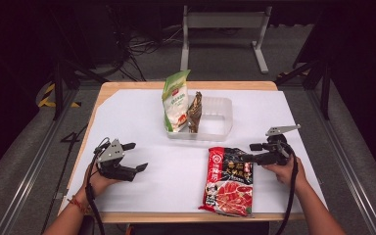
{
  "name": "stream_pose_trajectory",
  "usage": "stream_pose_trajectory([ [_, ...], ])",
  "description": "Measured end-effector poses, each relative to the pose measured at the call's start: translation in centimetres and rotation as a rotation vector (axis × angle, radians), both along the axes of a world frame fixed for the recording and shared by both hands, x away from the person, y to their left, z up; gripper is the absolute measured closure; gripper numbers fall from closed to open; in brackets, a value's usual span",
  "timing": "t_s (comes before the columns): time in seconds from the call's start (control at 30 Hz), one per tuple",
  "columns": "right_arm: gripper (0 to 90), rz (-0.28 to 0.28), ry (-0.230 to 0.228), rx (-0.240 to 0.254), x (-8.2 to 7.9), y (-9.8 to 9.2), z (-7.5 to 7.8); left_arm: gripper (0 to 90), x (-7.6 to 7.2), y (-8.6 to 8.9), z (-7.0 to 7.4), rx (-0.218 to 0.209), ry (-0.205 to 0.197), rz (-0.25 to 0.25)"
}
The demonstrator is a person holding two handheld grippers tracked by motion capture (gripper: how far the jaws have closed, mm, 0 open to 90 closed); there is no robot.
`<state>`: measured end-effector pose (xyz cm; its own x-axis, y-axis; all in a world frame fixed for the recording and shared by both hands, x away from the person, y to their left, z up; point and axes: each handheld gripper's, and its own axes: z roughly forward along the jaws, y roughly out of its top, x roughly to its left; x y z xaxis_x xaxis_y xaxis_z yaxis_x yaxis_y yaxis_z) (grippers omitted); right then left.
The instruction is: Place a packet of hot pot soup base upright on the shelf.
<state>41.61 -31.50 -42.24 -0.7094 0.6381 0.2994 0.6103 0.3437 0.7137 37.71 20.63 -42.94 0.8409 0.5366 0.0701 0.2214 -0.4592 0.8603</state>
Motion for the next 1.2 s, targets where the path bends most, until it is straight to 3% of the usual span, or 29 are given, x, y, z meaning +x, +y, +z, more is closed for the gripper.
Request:
stream_pose_trajectory([
  [0.4, 29.6, 0.037, 0.049, 0.018, 0.7, 2.1, -1.3, 15.8, 0.0, 0.0, 0.0, 0.009, -0.001, -0.004],
  [0.57, 32.5, 0.061, 0.057, -0.020, 0.8, 2.9, -1.6, 15.8, 0.0, 0.0, -0.1, 0.012, 0.001, -0.005],
  [0.73, 50.1, 0.061, 0.070, -0.005, 0.9, 2.7, -1.7, 15.7, 0.1, -0.1, -0.2, 0.024, 0.004, -0.010],
  [0.83, 55.9, 0.062, 0.084, 0.012, 1.0, 2.6, -1.8, 15.5, 0.1, -0.1, -0.2, 0.029, 0.005, -0.008],
  [0.9, 65.4, 0.053, 0.087, 0.041, 1.0, 2.3, -1.8, 15.5, 0.2, -0.1, -0.3, 0.031, 0.005, -0.005],
  [1.0, 77.7, 0.058, 0.069, 0.069, 0.8, 1.9, -1.7, 15.5, 0.2, -0.1, -0.3, 0.032, 0.001, -0.004],
  [1.03, 77.7, 0.058, 0.069, 0.069, 0.8, 1.9, -1.7, 15.5, 0.2, -0.1, -0.3, 0.032, 0.001, -0.004],
  [1.07, 84.6, 0.061, 0.054, 0.087, 0.6, 1.7, -1.5, 15.5, 0.2, 0.0, -0.3, 0.030, 0.002, -0.004],
  [1.2, 86.5, 0.066, 0.023, 0.082, 0.2, 1.7, -1.3, 15.6, 0.3, 0.2, -0.3, 0.026, 0.001, 0.005],
])
